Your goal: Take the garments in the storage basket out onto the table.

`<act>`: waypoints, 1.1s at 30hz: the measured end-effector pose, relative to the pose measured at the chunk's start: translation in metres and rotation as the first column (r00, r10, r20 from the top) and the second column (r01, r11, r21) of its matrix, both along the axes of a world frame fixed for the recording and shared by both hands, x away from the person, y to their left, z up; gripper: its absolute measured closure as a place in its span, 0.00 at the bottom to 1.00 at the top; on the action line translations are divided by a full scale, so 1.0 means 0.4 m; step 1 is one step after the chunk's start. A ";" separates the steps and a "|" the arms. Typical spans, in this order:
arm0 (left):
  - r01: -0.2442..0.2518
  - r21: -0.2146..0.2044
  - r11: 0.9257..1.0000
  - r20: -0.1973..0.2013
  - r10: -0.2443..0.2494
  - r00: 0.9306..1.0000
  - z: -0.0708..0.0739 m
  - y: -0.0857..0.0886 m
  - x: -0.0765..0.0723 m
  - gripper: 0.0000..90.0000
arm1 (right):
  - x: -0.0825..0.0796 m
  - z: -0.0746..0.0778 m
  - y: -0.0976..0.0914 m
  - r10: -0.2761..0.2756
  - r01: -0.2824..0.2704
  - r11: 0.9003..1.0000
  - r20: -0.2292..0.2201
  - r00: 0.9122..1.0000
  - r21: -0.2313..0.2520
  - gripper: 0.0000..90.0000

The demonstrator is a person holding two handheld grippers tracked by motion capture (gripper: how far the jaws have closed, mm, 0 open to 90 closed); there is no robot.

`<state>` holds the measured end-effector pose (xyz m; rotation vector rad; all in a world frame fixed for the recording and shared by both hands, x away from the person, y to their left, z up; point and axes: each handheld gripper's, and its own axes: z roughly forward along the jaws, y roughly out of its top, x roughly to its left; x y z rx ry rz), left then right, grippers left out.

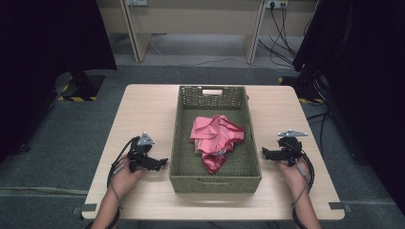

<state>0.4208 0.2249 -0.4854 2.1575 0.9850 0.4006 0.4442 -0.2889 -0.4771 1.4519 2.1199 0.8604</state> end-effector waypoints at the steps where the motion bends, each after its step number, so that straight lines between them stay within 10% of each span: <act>1: 0.000 0.000 1.000 0.000 0.000 1.000 0.000 0.000 0.000 0.00 | 0.000 0.000 0.000 -0.003 0.003 1.000 0.001 1.000 0.001 0.05; 33: 0.000 0.000 1.000 0.000 0.000 1.000 0.000 0.000 0.000 0.00 | -0.002 0.066 0.024 -0.048 0.049 0.996 -0.012 0.999 0.072 0.21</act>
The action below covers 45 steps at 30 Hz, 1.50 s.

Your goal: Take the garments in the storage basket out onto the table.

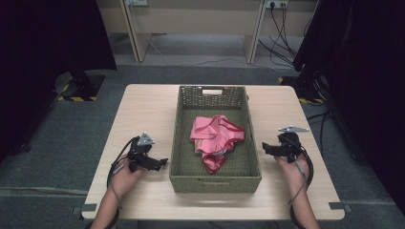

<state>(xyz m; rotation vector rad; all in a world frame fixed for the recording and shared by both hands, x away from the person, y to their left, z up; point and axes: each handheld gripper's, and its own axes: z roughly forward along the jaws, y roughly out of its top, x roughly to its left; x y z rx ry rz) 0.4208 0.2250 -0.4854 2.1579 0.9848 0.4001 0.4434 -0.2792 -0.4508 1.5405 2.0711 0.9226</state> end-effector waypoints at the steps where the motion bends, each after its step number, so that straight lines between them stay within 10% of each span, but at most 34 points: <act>1: 0.000 0.000 1.000 0.000 0.000 1.000 0.000 0.000 0.000 0.00 | 0.000 0.000 0.000 0.000 0.000 1.000 0.000 1.000 0.000 0.21; 45: 0.001 0.000 1.000 0.000 -0.001 1.000 0.000 0.000 -0.001 0.00 | -0.028 0.112 0.052 0.001 -0.006 0.997 0.070 0.998 0.073 0.24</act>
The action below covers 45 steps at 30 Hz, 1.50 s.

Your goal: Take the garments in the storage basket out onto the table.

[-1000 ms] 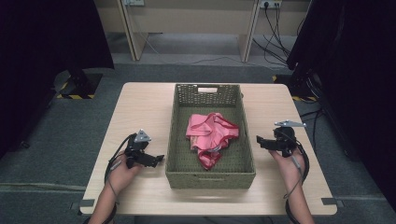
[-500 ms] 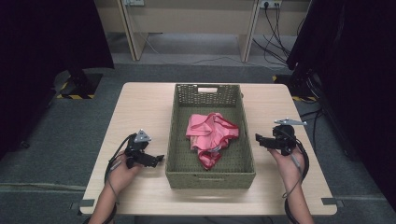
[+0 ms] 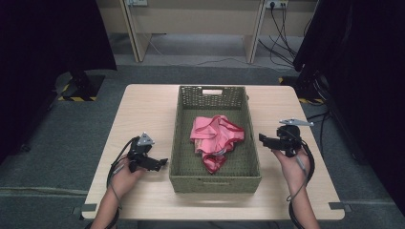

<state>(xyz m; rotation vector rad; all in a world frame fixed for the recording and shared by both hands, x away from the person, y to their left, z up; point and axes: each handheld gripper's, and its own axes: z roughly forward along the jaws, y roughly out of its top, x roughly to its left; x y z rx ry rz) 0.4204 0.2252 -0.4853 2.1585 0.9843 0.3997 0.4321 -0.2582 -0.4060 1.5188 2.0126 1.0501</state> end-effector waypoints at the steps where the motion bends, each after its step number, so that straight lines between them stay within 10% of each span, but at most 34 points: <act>1: 0.000 0.000 1.000 0.000 0.000 1.000 0.000 0.000 0.000 0.00 | -0.001 0.003 0.003 0.000 0.000 1.000 0.002 1.000 0.002 0.24; 45: 0.001 0.000 1.000 0.000 -0.001 1.000 0.000 0.001 -0.001 0.00 | -0.015 0.115 0.062 0.011 -0.013 1.000 0.081 0.997 0.025 0.25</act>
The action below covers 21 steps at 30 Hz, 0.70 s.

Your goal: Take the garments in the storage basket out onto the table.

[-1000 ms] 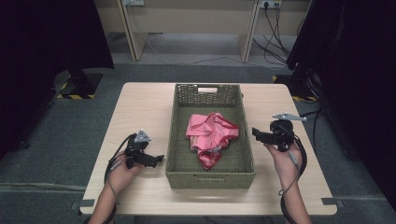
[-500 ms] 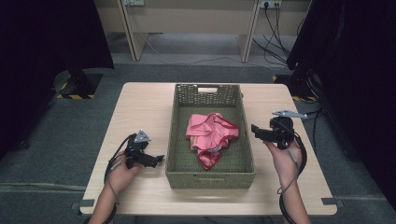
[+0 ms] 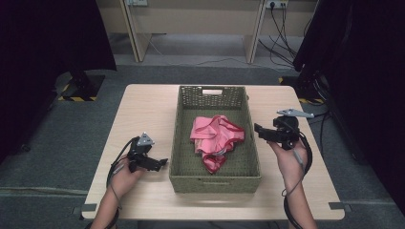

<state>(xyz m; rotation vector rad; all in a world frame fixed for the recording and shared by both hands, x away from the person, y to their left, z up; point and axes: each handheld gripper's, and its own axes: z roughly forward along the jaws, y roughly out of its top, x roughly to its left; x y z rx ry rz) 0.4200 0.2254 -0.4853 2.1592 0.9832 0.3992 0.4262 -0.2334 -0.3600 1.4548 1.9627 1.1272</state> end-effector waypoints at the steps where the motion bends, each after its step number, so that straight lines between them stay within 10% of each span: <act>1: 0.000 0.000 1.000 0.000 0.000 1.000 0.000 0.000 0.000 0.00 | 0.000 0.003 0.003 0.003 -0.003 1.000 0.003 1.000 -0.001 0.25; 21: 0.000 0.000 1.000 0.000 0.000 1.000 0.000 0.000 0.000 0.00 | 0.006 0.027 0.038 0.024 -0.024 1.000 0.013 1.000 -0.002 0.25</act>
